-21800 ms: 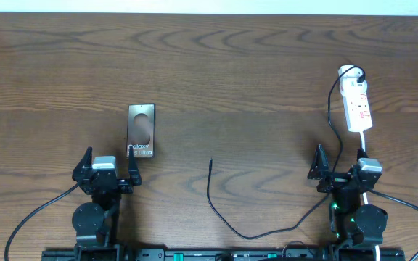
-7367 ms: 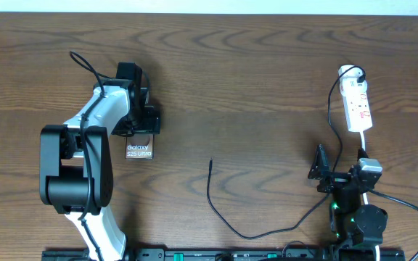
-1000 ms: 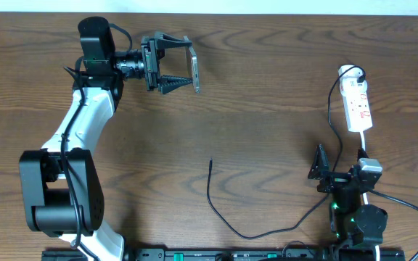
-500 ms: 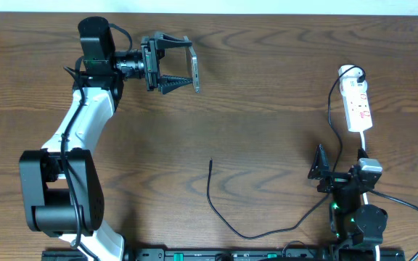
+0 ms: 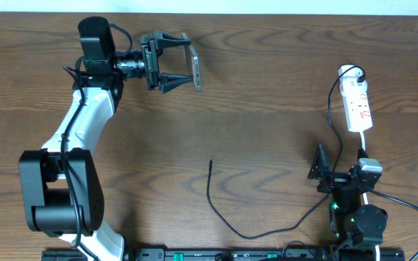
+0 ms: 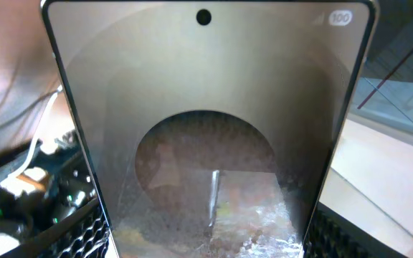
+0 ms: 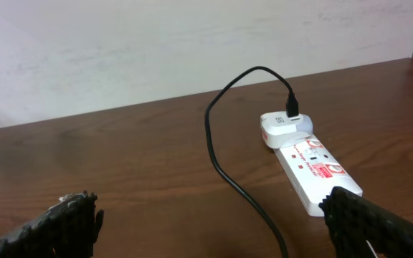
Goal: Plug charger to phone and switch on socket
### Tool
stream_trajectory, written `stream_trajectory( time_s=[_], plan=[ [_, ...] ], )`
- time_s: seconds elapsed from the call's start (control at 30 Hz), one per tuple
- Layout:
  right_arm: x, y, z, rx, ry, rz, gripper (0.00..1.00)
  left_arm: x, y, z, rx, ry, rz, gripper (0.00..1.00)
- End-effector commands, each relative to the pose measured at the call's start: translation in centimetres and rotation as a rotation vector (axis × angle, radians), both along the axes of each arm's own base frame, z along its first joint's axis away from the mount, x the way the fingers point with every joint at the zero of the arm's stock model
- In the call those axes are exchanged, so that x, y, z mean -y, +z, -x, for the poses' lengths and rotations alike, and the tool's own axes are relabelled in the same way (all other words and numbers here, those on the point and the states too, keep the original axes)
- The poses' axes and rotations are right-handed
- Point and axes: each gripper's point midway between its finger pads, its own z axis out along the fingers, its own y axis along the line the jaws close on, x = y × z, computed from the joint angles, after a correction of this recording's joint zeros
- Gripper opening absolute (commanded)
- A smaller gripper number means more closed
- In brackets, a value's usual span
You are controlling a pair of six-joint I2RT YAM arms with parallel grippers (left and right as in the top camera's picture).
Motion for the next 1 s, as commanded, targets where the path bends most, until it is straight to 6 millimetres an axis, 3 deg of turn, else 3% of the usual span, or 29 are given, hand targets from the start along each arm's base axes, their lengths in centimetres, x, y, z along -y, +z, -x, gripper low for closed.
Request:
stream_trajectory(
  time_s=[0.0,0.2,0.67,0.9,0.97],
  plan=[
    [0.0,-0.1,0.0,-0.003,0.001,0.012,0.99,-0.4,1.2,-1.0,0.180,0.060,-0.039,0.07],
    [0.0,-0.1,0.0,-0.003,0.001,0.012,0.99,-1.5,0.3,-2.8,0.326,0.159,-0.114,0.07],
    [0.0,-0.1,0.0,-0.003,0.001,0.012,0.99,-5.2,-1.1,-4.7,0.280,0.294,-0.175,0.08],
    [-0.1,-0.1,0.0,-0.001,0.007,0.012,0.99,-5.9,-1.5,-5.4,0.271,0.342,-0.199,0.08],
    [0.0,1.0,0.0,0.043,0.000,0.014,0.99,-5.9,-1.6,-5.5,0.271,0.346,-0.201,0.08]
  ],
)
